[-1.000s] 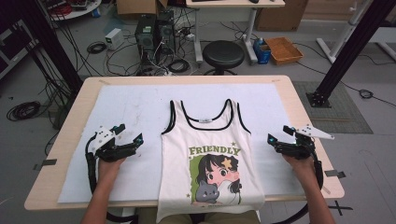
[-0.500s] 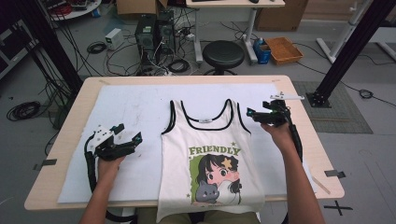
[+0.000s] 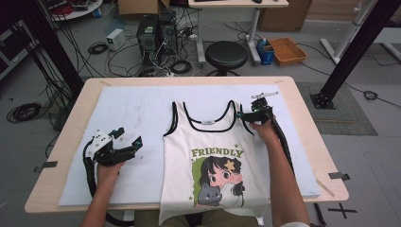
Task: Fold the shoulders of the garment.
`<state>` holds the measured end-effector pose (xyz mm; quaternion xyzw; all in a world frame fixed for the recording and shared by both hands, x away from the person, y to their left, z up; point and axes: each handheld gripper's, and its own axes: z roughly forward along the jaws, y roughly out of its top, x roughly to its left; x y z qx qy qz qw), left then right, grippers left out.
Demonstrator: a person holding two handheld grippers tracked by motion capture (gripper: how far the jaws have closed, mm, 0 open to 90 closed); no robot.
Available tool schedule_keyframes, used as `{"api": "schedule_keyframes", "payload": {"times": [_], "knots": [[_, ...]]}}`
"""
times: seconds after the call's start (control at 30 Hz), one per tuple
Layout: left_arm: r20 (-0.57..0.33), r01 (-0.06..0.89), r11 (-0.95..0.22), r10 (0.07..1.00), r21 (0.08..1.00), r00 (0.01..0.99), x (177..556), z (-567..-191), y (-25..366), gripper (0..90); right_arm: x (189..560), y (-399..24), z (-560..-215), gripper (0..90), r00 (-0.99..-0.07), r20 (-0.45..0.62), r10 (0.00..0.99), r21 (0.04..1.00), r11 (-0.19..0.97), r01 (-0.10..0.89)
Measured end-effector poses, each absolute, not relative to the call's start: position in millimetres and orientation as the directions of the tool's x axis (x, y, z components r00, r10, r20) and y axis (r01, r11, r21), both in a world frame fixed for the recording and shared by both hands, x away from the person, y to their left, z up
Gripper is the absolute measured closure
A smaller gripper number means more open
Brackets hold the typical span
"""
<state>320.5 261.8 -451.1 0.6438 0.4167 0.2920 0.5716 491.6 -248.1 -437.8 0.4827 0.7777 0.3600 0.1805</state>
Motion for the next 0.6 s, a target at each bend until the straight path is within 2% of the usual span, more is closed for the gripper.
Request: {"api": "schedule_keyframes", "payload": {"times": [0.07, 0.17, 0.2, 0.27, 0.47, 0.6], "knots": [[-0.096, 0.202, -0.004, 0.87, 0.979, 0.483, 318.9, -451.1, 262.0, 15.0, 495.3, -239.3, -443.4, 28.1, -0.481, 0.031, 0.876, 0.702, 0.323, 0.634], [-0.095, 0.2, -0.004, 0.869, 0.98, 0.485, 318.3, -451.2, 261.6, 15.0, 498.4, -234.0, -446.4, 29.8, -0.485, 0.028, 0.874, 0.696, 0.331, 0.637], [-0.093, 0.199, -0.007, 0.869, 0.98, 0.486, 318.2, -451.3, 261.4, 15.0, 500.2, -232.7, -445.3, 37.1, -0.494, 0.056, 0.868, 0.702, 0.317, 0.637], [-0.093, 0.2, -0.007, 0.869, 0.98, 0.486, 318.2, -451.3, 261.4, 15.0, 500.6, -230.4, -445.1, 39.9, -0.51, 0.058, 0.858, 0.707, 0.326, 0.628], [-0.1, 0.205, -0.001, 0.87, 0.979, 0.483, 318.4, -451.3, 261.8, 15.0, 501.7, -226.8, -446.7, 41.3, -0.51, 0.104, 0.854, 0.733, 0.281, 0.619], [-0.109, 0.207, 0.009, 0.872, 0.978, 0.478, 319.0, -451.4, 262.4, 15.0, 505.0, -220.7, -444.0, 44.0, -0.508, 0.096, 0.856, 0.726, 0.289, 0.625]]}}
